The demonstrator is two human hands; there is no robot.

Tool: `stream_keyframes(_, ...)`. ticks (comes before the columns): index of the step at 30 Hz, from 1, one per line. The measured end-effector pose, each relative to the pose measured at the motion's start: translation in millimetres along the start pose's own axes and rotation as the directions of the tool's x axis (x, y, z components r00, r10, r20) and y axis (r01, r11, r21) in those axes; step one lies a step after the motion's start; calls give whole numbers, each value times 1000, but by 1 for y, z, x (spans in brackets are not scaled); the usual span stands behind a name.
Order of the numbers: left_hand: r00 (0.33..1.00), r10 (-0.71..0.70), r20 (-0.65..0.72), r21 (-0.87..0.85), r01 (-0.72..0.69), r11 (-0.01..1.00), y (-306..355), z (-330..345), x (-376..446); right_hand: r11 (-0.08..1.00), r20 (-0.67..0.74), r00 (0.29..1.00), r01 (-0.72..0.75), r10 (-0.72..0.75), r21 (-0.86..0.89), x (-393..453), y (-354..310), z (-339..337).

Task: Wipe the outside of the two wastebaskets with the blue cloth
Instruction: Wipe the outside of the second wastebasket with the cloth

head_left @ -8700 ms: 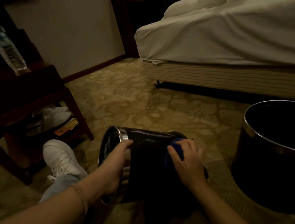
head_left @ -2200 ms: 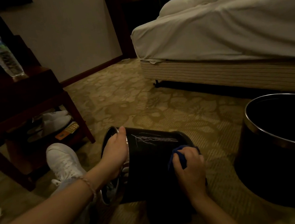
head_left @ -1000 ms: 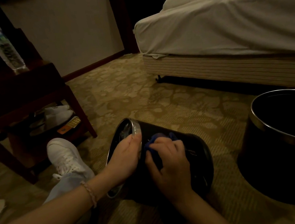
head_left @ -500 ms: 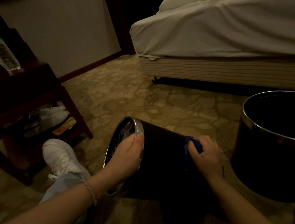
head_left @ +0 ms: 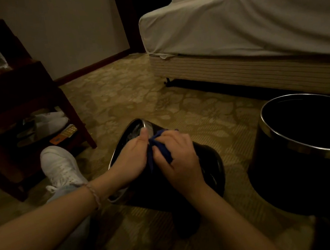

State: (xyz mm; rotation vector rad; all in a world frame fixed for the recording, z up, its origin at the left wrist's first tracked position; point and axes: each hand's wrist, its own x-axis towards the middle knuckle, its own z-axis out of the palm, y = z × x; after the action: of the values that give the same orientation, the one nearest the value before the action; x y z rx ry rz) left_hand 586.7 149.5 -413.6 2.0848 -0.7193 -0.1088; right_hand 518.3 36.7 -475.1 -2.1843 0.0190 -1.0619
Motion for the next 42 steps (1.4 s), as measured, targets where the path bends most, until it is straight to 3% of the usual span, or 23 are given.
stream_keyframes(4, 998, -53, 24, 55, 51, 997, -11, -15, 10, 992, -7, 997, -83, 83, -96, -11, 32, 6)
stream_keyframes(10, 991, -125, -38, 72, 127, 989, -19, -34, 13, 906, -95, 939, -344, 330, -248, -41, 86, -8)
stream_keyframes(17, 993, -120, 1, 151, 119, 981, -1, -10, 29, 860, -217, 873, -475, 436, -184, -72, 104, -17)
stream_keyframes(26, 978, -210, -17, 137, 210, 968, 13, -1, 65, 890, -138, 934, -357, 330, -285, -116, 81, 0)
stream_keyframes(29, 973, -232, -1, 113, 230, 966, 14, -3, 71, 937, -106, 975, -215, 193, -273, -103, 49, 19)
stream_keyframes(32, 994, -96, 57, 258, 78, 963, 8, -1, 71, 962, -125, 992, -32, -3, -272, -66, 14, 34)
stream_keyframes(35, 992, -17, 126, 334, -26, 942, 5, 3, 69, 967, -172, 984, -8, -37, -255, -20, -6, 31)
stream_keyframes(38, 994, -37, 105, 244, 10, 970, 8, 3, 64, 973, -186, 981, -96, 57, -211, 10, 13, 19)
stream_keyframes(42, 993, -60, 100, 200, 39, 979, 10, -3, 55, 916, -223, 904, -391, 365, -88, 0, 85, -2)
